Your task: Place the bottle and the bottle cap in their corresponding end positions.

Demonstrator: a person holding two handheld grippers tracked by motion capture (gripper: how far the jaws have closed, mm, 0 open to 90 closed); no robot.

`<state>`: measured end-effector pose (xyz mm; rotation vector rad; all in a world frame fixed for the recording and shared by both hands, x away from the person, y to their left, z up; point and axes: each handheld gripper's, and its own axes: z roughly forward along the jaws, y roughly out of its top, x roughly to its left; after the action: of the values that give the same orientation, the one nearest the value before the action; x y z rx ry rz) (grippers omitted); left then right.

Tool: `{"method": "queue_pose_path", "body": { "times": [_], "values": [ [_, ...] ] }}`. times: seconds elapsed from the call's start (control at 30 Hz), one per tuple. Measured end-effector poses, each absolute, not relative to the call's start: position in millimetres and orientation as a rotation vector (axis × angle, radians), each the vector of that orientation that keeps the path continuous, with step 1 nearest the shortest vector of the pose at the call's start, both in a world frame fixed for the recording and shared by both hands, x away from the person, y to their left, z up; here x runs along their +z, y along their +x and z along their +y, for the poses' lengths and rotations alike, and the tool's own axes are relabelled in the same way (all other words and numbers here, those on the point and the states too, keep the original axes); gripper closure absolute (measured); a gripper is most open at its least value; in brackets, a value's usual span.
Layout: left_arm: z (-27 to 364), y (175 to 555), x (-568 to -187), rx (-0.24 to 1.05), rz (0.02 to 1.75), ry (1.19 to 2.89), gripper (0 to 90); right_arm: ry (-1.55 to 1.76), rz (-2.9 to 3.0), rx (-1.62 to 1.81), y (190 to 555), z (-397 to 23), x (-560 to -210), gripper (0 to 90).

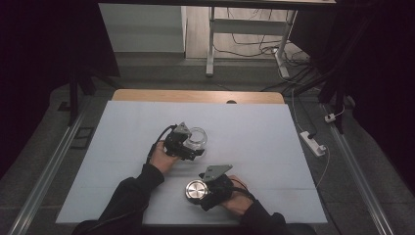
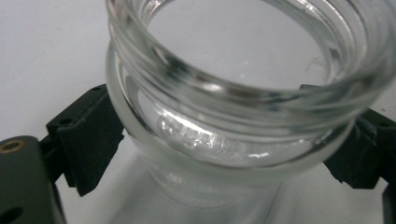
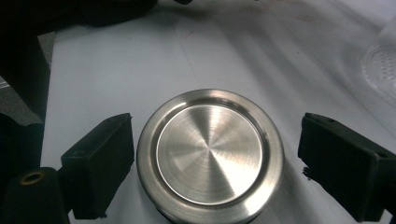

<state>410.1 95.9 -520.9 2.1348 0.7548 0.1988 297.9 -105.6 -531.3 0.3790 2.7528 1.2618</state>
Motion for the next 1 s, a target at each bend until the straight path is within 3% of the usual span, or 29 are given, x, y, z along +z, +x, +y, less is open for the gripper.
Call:
{"method": "queue_pose_path", "body": {
  "times": [0.2,1.0],
  "values": [
    [96,406,-519,0.196,0.734,2.157,3.8,0.390,2.738,1.281,299,-109,-528,9.2],
    [125,385,-487,0.187,0.714,2.000,5.0,0.421,2.660,1.317,300,-116,-517,8.2]
  ]
}}
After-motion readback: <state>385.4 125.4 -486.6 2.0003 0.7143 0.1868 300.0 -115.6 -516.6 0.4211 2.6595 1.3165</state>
